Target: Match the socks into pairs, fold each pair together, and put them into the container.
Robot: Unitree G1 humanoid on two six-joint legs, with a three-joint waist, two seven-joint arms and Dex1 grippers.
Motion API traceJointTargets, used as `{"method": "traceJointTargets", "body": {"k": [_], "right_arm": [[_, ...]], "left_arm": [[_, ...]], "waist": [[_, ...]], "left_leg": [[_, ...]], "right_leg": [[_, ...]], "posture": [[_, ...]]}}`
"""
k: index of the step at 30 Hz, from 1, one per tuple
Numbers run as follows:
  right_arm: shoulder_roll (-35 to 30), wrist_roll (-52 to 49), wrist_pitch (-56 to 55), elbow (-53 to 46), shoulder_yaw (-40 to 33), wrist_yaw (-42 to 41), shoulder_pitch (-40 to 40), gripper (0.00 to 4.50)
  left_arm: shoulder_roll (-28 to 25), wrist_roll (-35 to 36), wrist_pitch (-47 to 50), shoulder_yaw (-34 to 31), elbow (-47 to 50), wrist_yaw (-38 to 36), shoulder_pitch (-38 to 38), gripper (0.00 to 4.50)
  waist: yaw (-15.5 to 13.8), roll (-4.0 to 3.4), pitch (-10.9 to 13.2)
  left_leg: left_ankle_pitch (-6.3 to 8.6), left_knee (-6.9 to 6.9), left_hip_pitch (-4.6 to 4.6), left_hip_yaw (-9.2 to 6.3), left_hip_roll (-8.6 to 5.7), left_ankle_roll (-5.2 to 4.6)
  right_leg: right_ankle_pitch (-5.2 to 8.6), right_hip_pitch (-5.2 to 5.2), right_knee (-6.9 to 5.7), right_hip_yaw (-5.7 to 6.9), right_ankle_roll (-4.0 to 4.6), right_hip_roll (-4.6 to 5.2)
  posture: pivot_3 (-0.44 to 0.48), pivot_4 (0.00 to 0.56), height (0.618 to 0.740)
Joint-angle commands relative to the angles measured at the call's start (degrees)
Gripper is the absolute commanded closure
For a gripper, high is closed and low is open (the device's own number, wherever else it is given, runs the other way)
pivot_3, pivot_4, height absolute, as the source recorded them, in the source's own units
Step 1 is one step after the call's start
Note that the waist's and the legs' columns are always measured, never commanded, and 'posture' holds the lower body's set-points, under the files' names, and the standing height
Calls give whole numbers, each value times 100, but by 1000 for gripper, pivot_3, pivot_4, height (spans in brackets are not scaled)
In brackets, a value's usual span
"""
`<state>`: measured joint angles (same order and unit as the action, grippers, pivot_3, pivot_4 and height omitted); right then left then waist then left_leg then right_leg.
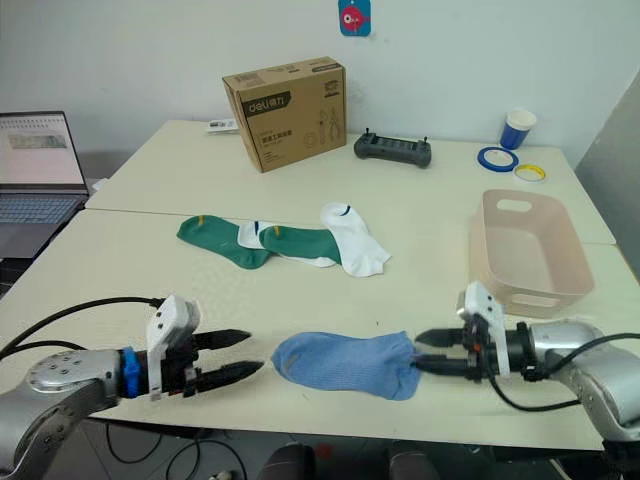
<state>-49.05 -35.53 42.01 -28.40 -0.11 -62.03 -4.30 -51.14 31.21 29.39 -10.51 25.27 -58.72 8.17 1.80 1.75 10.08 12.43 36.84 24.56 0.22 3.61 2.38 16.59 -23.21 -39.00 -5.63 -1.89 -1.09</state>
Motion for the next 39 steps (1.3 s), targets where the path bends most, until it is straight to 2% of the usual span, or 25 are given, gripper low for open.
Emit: {"method": "traceJointTargets", "body": {"k": [1,3,7,14,17,20,23,25,26,27,28,35,39], "right_arm": [[55,582,-818,-512,387,97,298,2153],[40,749,-1048,-526,483,84,392,2153],[118,1542,-1890,-295,1048,141,712,2153],[439,2120,-2576,396,1371,269,555,2153],[543,2277,-2735,539,1465,298,514,2114],[585,2356,-2834,611,1509,307,507,2114],[732,2369,-2907,677,1543,350,417,2760],[769,2293,-2874,680,1474,327,382,3439],[777,2223,-2809,659,1437,307,378,3794],[770,2187,-2779,651,1413,288,368,4220],[763,2164,-2754,642,1400,282,359,4455],[739,1760,-2422,548,1227,182,282,4455],[758,1603,-2208,493,1146,225,165,4455]], "left_arm": [[133,-567,-1464,325,-23,-520,-82,1112],[159,-724,-1785,441,-54,-622,-60,1112],[404,-1780,-2842,1374,-307,-549,-275,1112],[797,-2437,-3255,1935,-1116,-235,-742,1112],[848,-2526,-3259,2015,-1163,-182,-827,1713],[849,-2586,-3280,2062,-1171,-178,-845,2668],[993,-2389,-3090,2057,-1026,-133,-840,3689],[1021,-2298,-2995,2025,-971,-162,-814,4329],[1024,-2255,-2951,2000,-958,-179,-795,4500],[1021,-2229,-2938,1986,-952,-200,-788,4500],[1017,-2168,-2907,1972,-940,-238,-775,4500],[964,-1598,-2324,1784,-842,-360,-833,4500],[833,-1575,-2216,1753,-900,-431,-909,4500]], "waist": [[1,1,0],[2,1,0],[-3,5,-2],[6,6,-3],[4,7,-3],[0,6,-4],[3,6,-4],[3,6,-4],[3,6,-4],[3,5,-4],[2,6,-4],[1,6,-4],[5,5,-4]], "left_leg": [[0,2,1,2,0,0],[0,9,1,9,-4,0],[0,16,-13,20,-8,1],[-1,15,-22,20,-3,0],[-1,12,-21,18,-1,-1],[-1,10,-19,15,-1,-1],[-1,10,-19,15,0,-1],[-1,12,-20,16,-1,-1],[-1,12,-20,15,0,-1],[-1,13,-20,15,0,-1],[-1,13,-20,16,-1,-1],[-1,12,-20,12,0,-1],[-1,13,-21,11,-1,-1]], "right_leg": [[0,1,0,1,0,3],[-3,2,0,-2,-5,12],[-9,2,3,-9,-11,18],[-13,10,-9,-10,-15,10],[-19,15,-9,-10,-27,6],[-31,15,-8,-7,-49,6],[-31,16,-8,-7,-49,6],[-33,16,-9,-8,-52,6],[-33,16,-9,-7,-52,6],[-33,17,-9,-8,-52,6],[-33,18,-9,-8,-52,6],[-32,19,-9,-5,-52,6],[-33,19,-9,-5,-52,5]], "posture": [[0,150,740],[0,150,740],[0,150,740],[0,150,740],[0,150,740],[0,150,740],[0,150,740],[0,150,740],[0,150,740],[0,150,740],[0,150,740],[0,150,740],[0,150,740]]}}
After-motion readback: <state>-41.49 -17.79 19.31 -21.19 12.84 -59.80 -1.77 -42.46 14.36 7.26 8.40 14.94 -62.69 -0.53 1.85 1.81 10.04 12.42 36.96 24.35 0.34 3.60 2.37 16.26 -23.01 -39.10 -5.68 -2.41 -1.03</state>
